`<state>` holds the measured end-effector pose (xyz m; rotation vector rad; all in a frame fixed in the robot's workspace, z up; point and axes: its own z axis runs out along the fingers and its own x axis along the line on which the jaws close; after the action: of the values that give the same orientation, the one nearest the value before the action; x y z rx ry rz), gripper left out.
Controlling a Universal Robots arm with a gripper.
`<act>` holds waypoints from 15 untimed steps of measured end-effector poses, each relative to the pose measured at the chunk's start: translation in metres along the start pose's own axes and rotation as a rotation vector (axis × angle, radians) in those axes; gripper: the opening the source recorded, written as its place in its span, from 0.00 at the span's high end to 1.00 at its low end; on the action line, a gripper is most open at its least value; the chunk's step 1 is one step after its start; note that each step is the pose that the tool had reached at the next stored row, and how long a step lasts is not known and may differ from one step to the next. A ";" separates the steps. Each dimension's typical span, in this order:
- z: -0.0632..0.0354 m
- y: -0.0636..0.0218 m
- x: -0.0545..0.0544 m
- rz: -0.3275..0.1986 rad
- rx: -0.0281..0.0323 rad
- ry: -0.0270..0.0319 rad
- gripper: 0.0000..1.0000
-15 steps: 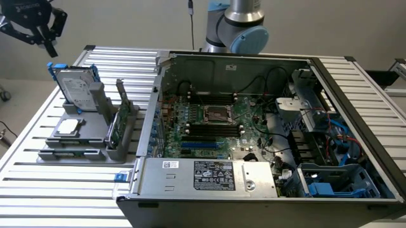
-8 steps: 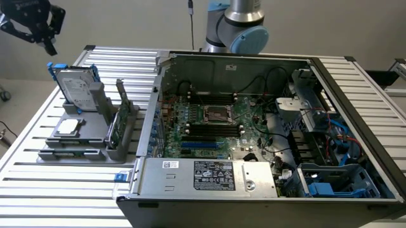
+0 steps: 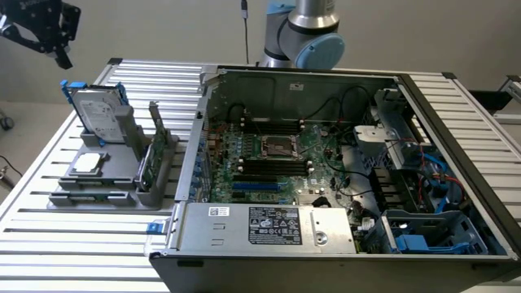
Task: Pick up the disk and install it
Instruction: 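Pick up the disk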
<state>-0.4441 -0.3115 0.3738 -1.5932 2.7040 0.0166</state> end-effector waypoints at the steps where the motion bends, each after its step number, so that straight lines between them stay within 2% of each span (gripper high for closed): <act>1: -0.0005 0.0000 0.000 -0.018 -0.0002 0.0002 0.89; 15: -0.0037 0.0000 0.000 -0.273 -0.0023 0.0022 0.89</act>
<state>-0.4441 -0.3116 0.3774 -1.9475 2.4632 0.0172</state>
